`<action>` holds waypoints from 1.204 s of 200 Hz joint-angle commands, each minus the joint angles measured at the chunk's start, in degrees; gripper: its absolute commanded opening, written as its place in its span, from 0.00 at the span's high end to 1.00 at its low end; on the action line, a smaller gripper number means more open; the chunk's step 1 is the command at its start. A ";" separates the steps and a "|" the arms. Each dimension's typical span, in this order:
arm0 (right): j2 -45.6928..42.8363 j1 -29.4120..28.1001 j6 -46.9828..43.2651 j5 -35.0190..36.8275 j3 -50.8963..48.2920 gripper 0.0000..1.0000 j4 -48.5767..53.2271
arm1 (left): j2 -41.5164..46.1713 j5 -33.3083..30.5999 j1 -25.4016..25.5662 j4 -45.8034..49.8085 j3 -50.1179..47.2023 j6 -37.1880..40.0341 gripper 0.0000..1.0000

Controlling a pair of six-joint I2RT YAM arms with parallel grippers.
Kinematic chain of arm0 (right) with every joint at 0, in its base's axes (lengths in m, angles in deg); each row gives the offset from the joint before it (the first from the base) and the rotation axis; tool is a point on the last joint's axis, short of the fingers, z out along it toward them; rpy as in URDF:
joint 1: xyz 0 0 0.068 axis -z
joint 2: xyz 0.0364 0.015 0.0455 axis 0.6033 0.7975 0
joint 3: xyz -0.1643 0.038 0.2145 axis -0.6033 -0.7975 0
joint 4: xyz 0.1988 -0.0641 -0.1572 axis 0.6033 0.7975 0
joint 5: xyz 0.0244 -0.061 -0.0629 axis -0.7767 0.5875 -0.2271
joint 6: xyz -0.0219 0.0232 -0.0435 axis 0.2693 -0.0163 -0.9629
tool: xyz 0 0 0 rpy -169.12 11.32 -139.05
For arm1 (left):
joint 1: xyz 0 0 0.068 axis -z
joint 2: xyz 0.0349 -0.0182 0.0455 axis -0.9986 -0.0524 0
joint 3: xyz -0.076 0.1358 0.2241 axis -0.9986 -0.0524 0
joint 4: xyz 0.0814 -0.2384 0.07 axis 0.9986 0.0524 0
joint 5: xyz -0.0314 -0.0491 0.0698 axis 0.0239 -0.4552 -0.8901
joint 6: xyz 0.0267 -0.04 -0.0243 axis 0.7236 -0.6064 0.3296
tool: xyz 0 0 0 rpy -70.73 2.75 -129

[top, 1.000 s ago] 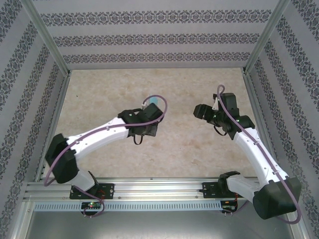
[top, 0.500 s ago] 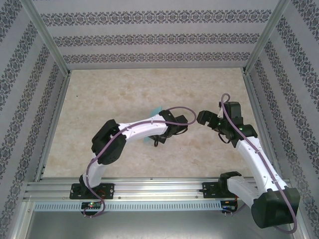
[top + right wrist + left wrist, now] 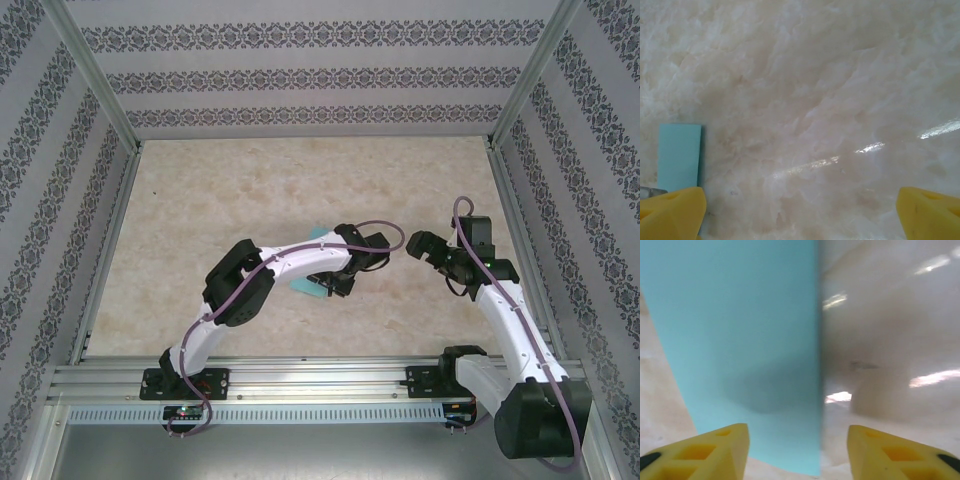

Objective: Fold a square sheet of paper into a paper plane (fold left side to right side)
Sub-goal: Turn over the paper at the center of the table, then third fold the triangle at the center of the table.

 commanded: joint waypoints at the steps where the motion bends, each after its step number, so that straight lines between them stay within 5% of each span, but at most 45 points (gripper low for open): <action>1: -0.49 0.45 1.34 -4.37 -1.27 0.02 -3.44 | 6.61 6.17 -0.13 -7.95 -2.19 1.48 0.41; 61: 6.16 -0.74 5.71 -17.20 -3.16 0.02 -11.68 | 22.52 11.31 -5.54 -22.82 -17.85 0.04 0.32; 106: 12.86 -8.76 8.63 -17.48 -1.81 0.02 -18.11 | 34.89 14.47 -12.06 -32.67 -31.69 -2.85 0.23; 147: 17.27 -15.16 10.68 -14.51 1.82 0.02 -19.98 | 44.72 14.87 -16.85 -39.30 -42.33 -4.59 0.00; 186: 20.15 -20.69 13.38 -13.65 4.13 0.02 -22.28 | 53.43 15.44 -21.31 -43.09 -51.50 -5.66 0.00; 241: 30.18 -27.06 16.25 -15.43 9.11 0.12 -28.74 | 56.06 26.46 -29.92 -51.01 -59.58 -6.92 0.00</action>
